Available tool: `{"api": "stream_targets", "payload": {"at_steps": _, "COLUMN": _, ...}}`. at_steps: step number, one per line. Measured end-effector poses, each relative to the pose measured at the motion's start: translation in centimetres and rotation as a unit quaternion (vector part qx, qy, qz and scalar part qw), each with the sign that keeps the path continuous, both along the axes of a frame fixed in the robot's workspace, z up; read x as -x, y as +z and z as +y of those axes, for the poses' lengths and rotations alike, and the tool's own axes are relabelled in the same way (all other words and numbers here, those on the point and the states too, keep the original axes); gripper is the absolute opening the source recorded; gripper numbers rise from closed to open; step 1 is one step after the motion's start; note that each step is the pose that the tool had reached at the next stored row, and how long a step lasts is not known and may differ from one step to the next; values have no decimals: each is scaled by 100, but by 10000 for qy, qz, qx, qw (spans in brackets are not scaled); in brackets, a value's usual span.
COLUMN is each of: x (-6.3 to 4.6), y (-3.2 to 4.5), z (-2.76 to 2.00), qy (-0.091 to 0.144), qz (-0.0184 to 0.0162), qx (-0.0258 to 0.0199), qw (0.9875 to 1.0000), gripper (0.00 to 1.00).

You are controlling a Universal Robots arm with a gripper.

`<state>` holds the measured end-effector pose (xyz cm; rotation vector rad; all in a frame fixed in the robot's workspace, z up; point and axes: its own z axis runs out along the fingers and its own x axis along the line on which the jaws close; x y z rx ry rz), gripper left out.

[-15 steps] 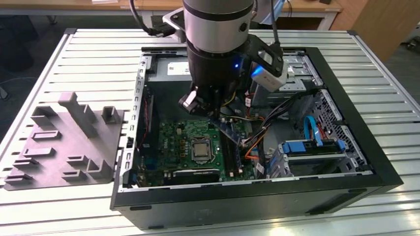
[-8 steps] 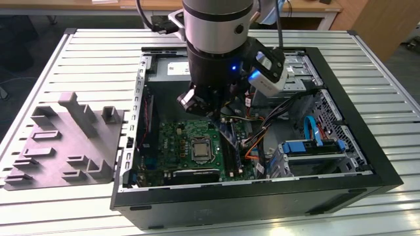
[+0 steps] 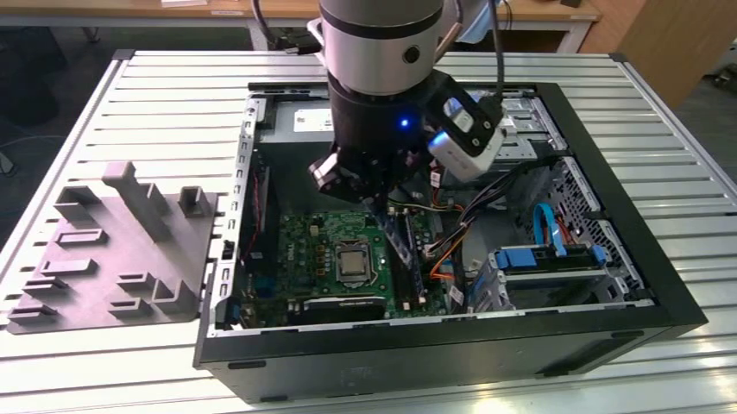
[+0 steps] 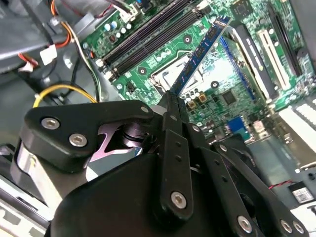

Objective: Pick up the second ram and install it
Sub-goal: 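Insert the second ram into the second slot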

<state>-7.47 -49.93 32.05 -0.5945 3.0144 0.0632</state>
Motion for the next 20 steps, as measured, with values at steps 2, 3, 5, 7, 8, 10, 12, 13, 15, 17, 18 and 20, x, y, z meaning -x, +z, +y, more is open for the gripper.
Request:
{"api": "stream_targets", "payload": {"at_steps": 2, "x": 0, "y": -4, "z": 0, "qy": -180, "qz": 0, "qx": 0, "qw": 9998, "gripper": 11}}
{"api": "stream_targets", "payload": {"at_steps": 3, "x": 0, "y": -6, "z": 0, "qy": -269, "qz": 0, "qx": 0, "qw": 9996, "gripper": 11}}
{"api": "stream_targets", "payload": {"at_steps": 5, "x": 0, "y": -9, "z": 0, "qy": -445, "qz": 0, "qx": 0, "qw": 9990, "gripper": 11}}
{"api": "stream_targets", "payload": {"at_steps": 7, "x": 0, "y": -12, "z": 0, "qy": -632, "qz": 0, "qx": 0, "qw": 9980, "gripper": 11}}
{"api": "stream_targets", "payload": {"at_steps": 8, "x": 0, "y": -14, "z": 0, "qy": -722, "qz": 0, "qx": 0, "qw": 9974, "gripper": 11}}
{"api": "stream_targets", "payload": {"at_steps": 10, "x": 0, "y": -17, "z": 0, "qy": -900, "qz": 0, "qx": -1, "qw": 9959, "gripper": 11}}
{"api": "stream_targets", "payload": {"at_steps": 12, "x": 0, "y": -20, "z": 0, "qy": -1084, "qz": 0, "qx": 0, "qw": 9941, "gripper": 11}}
{"api": "stream_targets", "payload": {"at_steps": 13, "x": 0, "y": -21, "z": 0, "qy": -1174, "qz": 0, "qx": 0, "qw": 9931, "gripper": 11}}
{"api": "stream_targets", "payload": {"at_steps": 15, "x": 0, "y": -25, "z": 0, "qy": -1352, "qz": 0, "qx": 0, "qw": 9908, "gripper": 11}}
{"api": "stream_targets", "payload": {"at_steps": 17, "x": 0, "y": -28, "z": 0, "qy": -1519, "qz": 0, "qx": 0, "qw": 9884, "gripper": 11}}
{"api": "stream_targets", "payload": {"at_steps": 18, "x": 0, "y": -29, "z": 0, "qy": -1590, "qz": 0, "qx": 1, "qw": 9873, "gripper": 11}}
{"api": "stream_targets", "payload": {"at_steps": 20, "x": 0, "y": -29, "z": -1, "qy": -1611, "qz": 0, "qx": 1, "qw": 9869, "gripper": 11}}
